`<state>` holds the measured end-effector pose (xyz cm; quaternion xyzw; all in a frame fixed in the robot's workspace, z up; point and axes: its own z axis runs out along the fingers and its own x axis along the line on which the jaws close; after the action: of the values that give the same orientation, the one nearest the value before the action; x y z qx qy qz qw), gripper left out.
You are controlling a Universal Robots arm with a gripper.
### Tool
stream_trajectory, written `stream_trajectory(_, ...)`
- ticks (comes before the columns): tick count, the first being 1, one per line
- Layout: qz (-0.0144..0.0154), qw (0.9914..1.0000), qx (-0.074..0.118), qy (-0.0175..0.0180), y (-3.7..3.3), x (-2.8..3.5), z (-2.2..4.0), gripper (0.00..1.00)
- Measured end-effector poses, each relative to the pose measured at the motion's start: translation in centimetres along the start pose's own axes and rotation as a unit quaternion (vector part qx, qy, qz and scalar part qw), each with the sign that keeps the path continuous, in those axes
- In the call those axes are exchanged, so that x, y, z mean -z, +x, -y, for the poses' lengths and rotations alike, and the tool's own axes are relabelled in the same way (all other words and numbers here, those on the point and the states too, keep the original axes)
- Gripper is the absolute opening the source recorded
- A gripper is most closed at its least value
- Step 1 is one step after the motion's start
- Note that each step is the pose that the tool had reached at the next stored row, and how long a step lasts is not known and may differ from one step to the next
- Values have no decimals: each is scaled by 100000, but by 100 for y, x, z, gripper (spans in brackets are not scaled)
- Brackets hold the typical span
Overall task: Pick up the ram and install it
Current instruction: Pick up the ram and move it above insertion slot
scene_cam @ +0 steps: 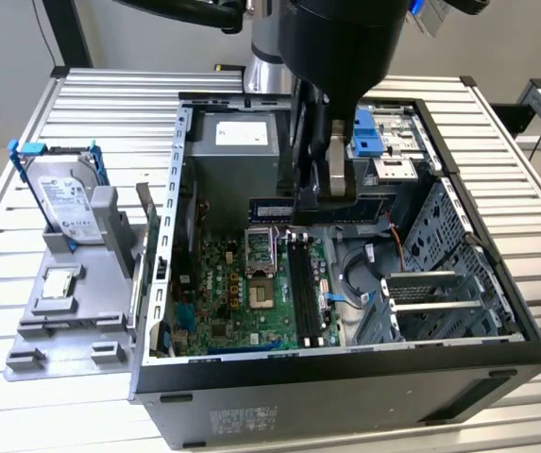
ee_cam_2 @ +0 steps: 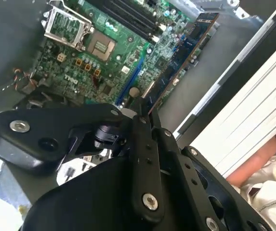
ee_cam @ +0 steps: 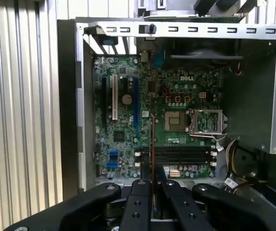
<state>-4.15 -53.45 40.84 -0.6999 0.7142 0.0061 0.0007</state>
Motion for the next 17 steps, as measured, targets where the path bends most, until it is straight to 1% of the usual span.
stream_trajectory(13, -1, 100000, 1, -12, -11, 4, 508, 0)
stream_trajectory(17, 0, 100000, 2, -15, -13, 5, 644, 0)
